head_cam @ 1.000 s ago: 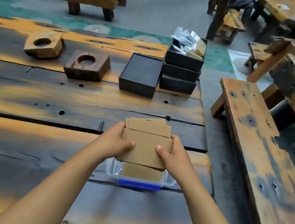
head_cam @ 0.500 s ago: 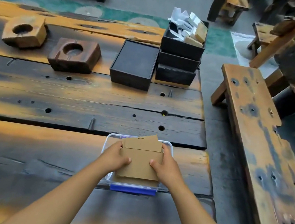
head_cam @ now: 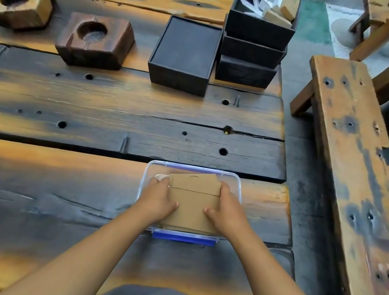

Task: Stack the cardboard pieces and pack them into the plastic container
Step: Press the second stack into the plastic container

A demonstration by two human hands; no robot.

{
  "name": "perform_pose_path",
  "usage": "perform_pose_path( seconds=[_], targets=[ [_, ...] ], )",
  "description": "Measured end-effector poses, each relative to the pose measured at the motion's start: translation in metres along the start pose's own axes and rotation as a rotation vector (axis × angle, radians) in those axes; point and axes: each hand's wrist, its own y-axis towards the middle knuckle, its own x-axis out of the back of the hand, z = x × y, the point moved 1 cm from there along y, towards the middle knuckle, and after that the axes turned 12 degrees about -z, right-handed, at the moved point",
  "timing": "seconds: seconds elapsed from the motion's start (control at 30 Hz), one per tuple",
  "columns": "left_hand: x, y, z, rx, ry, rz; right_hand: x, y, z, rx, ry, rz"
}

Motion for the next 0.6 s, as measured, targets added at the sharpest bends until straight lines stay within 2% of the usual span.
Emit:
perform_pose_path(
  seconds=[0.33, 0.6],
  targets=[
    [0.002, 0.005, -0.002, -0.064, 0.135, 0.108, 0.004, 0.002, -0.001, 0.077, -0.140, 0.008],
    [-0.001, 0.004, 0.002, -0.040, 0.107, 0.217, 0.008, 0.007, -0.006, 0.016, -0.106, 0.144]
  ],
)
